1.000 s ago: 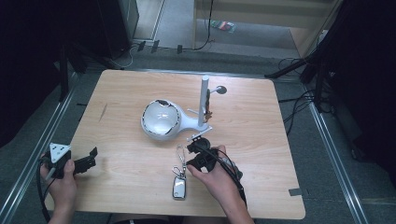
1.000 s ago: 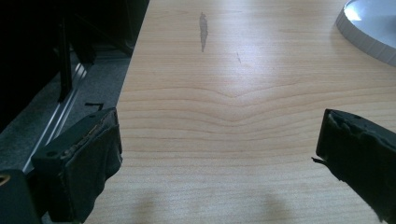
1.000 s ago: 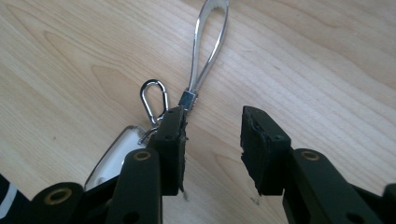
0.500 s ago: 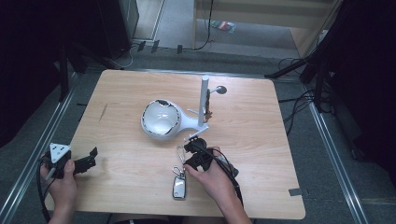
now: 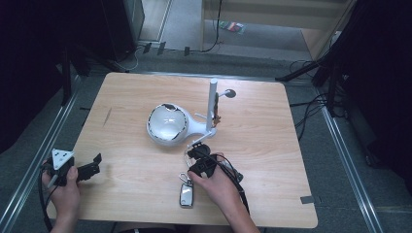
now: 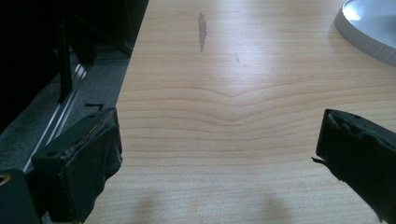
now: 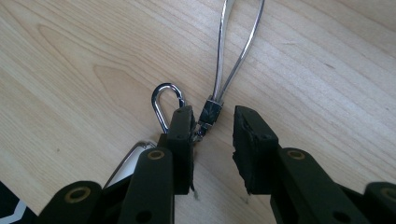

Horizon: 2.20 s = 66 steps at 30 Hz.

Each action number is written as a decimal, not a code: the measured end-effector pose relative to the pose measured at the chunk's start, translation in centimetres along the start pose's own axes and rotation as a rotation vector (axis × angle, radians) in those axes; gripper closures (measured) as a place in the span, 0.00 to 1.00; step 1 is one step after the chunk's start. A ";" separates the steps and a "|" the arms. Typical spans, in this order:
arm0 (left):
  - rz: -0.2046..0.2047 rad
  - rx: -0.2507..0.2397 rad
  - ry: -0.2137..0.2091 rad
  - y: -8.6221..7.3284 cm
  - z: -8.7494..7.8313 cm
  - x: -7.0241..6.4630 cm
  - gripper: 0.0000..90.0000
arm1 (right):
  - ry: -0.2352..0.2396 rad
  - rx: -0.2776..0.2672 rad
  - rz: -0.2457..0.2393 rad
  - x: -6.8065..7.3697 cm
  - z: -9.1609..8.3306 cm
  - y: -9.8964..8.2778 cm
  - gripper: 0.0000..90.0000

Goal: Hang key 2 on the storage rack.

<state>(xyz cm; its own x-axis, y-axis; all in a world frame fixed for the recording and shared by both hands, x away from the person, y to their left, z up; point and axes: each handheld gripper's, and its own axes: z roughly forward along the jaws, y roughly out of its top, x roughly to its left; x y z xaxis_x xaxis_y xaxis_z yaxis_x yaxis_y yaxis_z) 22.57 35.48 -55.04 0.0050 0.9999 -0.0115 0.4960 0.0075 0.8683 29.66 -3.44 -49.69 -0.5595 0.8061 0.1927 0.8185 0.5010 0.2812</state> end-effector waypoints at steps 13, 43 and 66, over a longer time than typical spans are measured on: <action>-0.001 -0.005 0.001 0.0 0.0 0.0 0.00 | -0.038 0.006 -0.015 0.7 1.5 0.3 0.82; -0.001 0.000 0.001 0.0 0.0 0.0 0.00 | -0.123 -0.107 0.015 0.0 -0.3 -0.7 0.92; -0.004 -0.005 0.002 0.0 0.1 0.0 0.00 | -0.193 -0.271 0.034 -0.1 -2.5 -0.9 0.92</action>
<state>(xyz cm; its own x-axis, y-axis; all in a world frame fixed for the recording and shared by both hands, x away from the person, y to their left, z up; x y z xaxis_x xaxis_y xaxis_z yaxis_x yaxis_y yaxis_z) 22.61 35.46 -55.07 0.0017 0.9999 -0.0139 0.4920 0.0113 0.8705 28.64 -4.75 -47.62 -0.4766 0.8786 0.0316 0.7572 0.3920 0.5225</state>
